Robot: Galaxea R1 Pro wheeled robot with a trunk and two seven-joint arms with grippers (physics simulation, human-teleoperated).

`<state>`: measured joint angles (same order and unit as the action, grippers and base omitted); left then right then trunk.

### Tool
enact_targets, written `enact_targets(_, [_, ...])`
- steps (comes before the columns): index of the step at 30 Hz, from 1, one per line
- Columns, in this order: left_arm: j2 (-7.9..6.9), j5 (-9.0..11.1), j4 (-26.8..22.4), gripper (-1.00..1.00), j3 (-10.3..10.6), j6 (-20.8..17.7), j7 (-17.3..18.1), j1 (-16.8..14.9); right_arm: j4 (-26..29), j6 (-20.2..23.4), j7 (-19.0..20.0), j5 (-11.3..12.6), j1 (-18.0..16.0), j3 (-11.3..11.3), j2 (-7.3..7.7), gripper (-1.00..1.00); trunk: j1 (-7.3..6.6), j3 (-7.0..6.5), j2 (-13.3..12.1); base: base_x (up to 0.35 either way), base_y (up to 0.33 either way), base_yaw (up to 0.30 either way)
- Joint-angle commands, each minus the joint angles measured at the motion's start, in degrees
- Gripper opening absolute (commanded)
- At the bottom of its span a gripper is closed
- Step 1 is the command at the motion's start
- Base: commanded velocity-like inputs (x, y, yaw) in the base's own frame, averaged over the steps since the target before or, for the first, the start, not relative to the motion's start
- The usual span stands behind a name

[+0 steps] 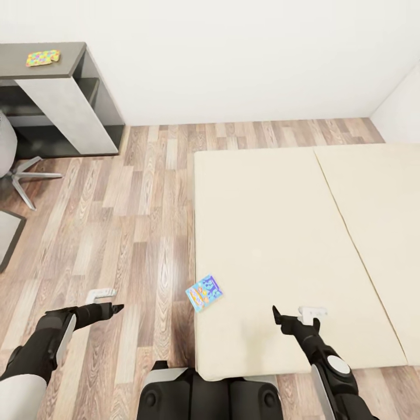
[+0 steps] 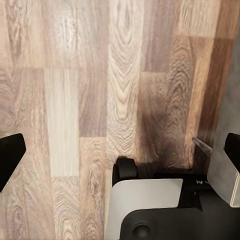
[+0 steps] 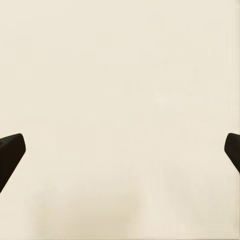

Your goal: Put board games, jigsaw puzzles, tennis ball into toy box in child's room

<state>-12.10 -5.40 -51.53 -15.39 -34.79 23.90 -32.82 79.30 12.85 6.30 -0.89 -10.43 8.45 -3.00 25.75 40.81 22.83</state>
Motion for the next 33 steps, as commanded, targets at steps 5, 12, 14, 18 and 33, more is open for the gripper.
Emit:
enact_targets(5, [0.26,-0.58,0.02,1.0,2.1,-0.15,-1.97,-0.02,0.0,0.35,-0.29,-0.15,0.02,0.1,-0.66,1.0,0.04,-0.4,0.09,0.0,0.0,0.0])
enact_targets(12, [0.31,-0.54,0.11,1.0,3.66,-0.1,-4.06,-0.03,-1.76,0.75,-2.82,-0.24,-0.19,-4.74,-1.99,1.0,0.04,-1.05,0.09,0.0,0.0,0.025])
enact_targets(14, [0.32,-0.51,0.11,1.0,3.74,-0.1,-4.15,-0.02,-2.76,1.59,-5.26,-0.2,-0.35,-5.86,-2.05,1.0,0.04,-1.23,0.09,0.0,0.0,0.06])
enact_targets(18, [0.32,-0.49,0.11,1.0,3.77,-0.1,-4.2,-0.02,-3.38,2.47,-7.93,-0.12,-0.45,-6.62,-2.09,1.0,0.04,-1.6,0.09,0.0,0.0,0.065])
enact_targets(33, [0.34,-0.49,0.12,1.0,3.8,-0.1,-4.21,-0.01,-3.63,2.71,-8.75,-0.11,-0.47,-6.87,-2.1,1.0,0.04,-3.0,0.09,0.0,0.0,0.067])
